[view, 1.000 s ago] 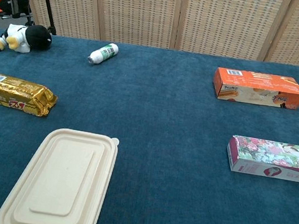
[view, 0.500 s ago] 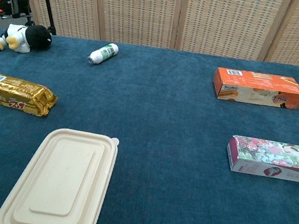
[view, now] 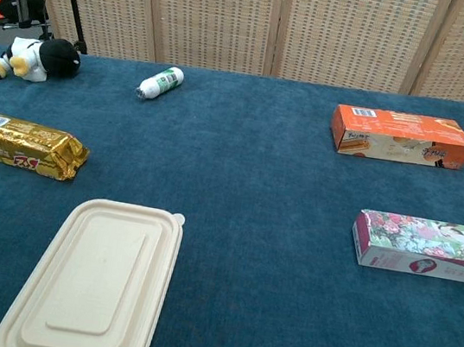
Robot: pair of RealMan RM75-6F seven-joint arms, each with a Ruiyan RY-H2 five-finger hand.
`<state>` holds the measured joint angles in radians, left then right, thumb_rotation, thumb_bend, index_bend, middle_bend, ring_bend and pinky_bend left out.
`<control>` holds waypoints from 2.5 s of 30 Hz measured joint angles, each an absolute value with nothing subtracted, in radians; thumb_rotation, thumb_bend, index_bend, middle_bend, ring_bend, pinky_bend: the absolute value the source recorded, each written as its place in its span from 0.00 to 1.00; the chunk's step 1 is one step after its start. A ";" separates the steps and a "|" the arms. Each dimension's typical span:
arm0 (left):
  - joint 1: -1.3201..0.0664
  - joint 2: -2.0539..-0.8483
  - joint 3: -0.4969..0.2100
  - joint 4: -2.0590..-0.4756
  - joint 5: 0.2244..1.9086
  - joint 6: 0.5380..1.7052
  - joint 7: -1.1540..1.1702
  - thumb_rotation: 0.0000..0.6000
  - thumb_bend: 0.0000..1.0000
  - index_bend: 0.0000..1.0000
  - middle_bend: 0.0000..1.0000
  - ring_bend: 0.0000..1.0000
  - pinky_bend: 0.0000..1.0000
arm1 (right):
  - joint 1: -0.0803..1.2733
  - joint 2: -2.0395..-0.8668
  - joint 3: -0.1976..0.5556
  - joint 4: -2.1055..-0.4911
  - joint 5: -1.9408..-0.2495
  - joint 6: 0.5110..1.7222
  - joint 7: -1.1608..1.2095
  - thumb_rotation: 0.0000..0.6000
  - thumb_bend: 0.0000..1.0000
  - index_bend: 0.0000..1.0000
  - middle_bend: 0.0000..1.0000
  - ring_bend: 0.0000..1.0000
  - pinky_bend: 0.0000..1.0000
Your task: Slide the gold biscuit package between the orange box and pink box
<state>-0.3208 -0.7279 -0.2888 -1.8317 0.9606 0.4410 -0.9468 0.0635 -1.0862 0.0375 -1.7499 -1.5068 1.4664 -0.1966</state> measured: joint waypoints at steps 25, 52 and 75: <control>-0.320 -0.965 -0.419 -1.566 0.986 0.271 -1.069 1.00 0.26 0.00 0.00 0.00 0.00 | 0.068 -1.093 0.032 -1.750 -1.515 1.458 -0.200 1.00 0.16 0.00 0.00 0.00 0.00; -0.348 -1.107 -0.512 -1.394 0.977 0.171 -0.998 1.00 0.26 0.00 0.00 0.00 0.00 | 0.078 -1.107 0.026 -1.739 -1.508 1.432 -0.214 1.00 0.16 0.00 0.00 0.00 0.00; -0.382 -1.205 -0.526 -1.348 0.892 0.136 -0.910 1.00 0.27 0.00 0.00 0.00 0.00 | 0.081 -1.112 0.019 -1.741 -1.522 1.434 -0.220 1.00 0.16 0.00 0.00 0.00 0.00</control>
<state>-0.3820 -1.2054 -0.5263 -1.3476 0.8925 0.1358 -0.9101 0.0805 -1.1119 0.0192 -1.7410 -1.5222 1.4336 -0.2204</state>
